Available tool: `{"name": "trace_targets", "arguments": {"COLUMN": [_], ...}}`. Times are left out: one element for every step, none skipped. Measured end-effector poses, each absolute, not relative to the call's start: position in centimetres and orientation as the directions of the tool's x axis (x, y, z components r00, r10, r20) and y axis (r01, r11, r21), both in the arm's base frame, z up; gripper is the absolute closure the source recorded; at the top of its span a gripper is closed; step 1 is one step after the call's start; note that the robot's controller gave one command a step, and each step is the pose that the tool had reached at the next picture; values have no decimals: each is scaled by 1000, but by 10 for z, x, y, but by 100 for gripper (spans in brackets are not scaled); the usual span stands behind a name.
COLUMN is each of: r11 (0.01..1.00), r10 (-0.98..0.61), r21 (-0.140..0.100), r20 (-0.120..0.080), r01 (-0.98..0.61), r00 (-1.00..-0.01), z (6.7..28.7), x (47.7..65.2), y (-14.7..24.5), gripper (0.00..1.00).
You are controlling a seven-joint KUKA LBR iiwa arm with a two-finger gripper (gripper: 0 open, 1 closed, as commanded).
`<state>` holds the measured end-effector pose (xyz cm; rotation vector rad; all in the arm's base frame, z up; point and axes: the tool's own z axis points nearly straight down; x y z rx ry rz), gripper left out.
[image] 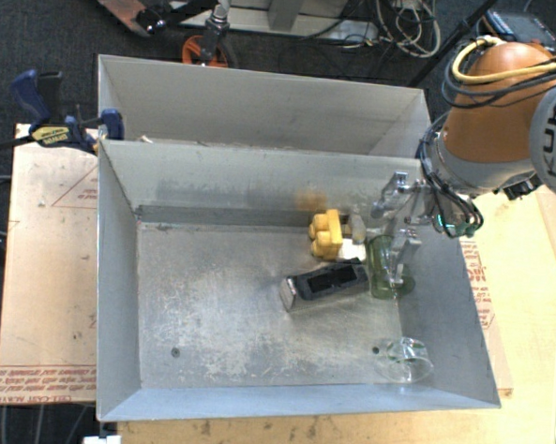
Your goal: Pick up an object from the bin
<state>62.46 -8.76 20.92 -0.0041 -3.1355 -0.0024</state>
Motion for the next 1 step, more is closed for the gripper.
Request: {"name": "trace_targets", "arguments": {"r11": [1000], "r10": [1], "r21": [0], "r20": [-2], "r01": [1], "r00": [-1000], "z": [214], "x": [626], "y": [-87], "gripper": [0]}}
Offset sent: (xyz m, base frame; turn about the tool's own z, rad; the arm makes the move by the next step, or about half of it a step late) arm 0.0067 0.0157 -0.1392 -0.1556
